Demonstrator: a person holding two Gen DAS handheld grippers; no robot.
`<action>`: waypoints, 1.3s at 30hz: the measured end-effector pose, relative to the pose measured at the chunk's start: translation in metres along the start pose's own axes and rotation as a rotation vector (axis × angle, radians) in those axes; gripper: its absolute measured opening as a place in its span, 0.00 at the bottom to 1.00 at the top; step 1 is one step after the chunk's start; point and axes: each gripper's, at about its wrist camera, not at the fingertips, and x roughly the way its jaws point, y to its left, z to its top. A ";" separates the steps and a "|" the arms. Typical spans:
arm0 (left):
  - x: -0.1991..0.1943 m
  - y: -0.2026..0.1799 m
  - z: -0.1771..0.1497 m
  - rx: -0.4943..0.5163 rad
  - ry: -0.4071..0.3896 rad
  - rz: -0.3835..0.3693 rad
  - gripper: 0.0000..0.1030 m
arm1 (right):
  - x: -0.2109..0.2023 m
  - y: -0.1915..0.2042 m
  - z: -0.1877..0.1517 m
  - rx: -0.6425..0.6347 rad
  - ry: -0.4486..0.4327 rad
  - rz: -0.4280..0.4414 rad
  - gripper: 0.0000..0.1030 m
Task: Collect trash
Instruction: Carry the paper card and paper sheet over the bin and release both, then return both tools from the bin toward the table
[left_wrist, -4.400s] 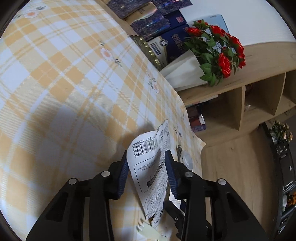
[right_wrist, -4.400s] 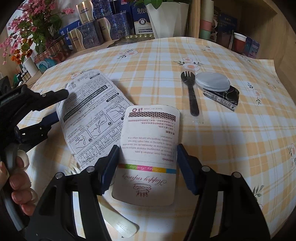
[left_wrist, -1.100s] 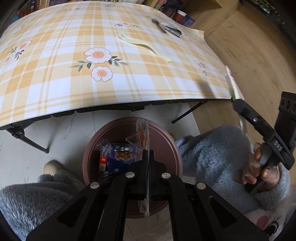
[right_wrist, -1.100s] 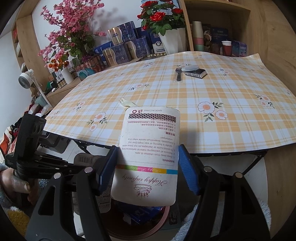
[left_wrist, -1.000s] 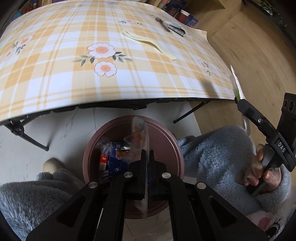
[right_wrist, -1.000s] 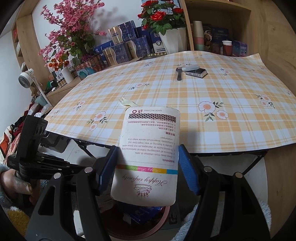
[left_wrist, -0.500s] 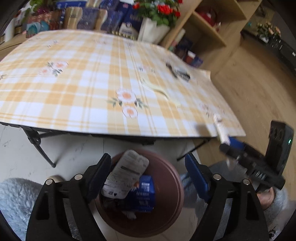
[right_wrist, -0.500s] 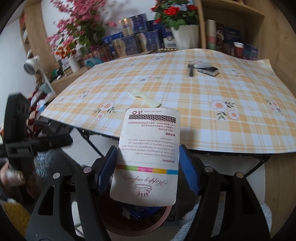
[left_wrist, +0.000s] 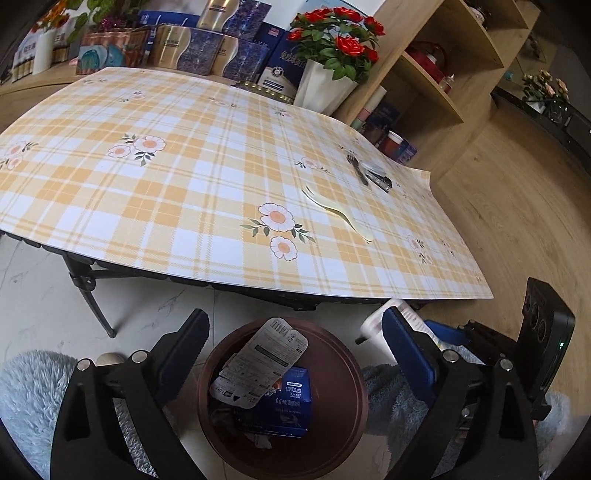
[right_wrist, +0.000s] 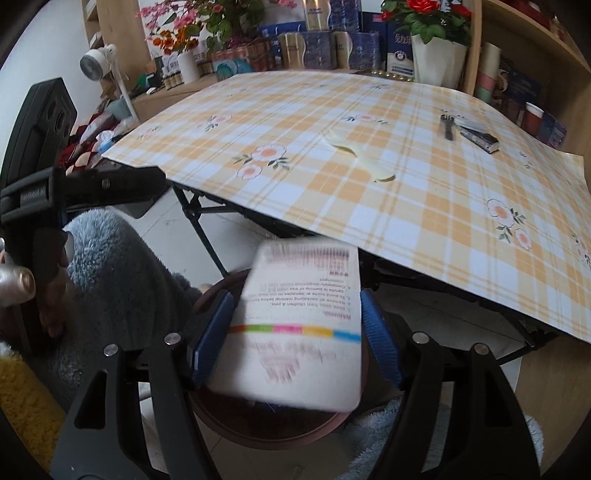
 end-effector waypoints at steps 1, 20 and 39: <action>0.000 0.001 0.000 -0.004 0.000 0.000 0.90 | 0.001 0.000 0.000 -0.002 0.002 0.000 0.69; -0.001 0.006 0.001 -0.019 0.001 0.000 0.90 | -0.001 -0.011 0.001 0.058 -0.011 -0.053 0.94; 0.007 0.006 0.004 -0.042 0.053 0.009 0.90 | -0.017 -0.039 0.003 0.188 -0.089 -0.103 0.94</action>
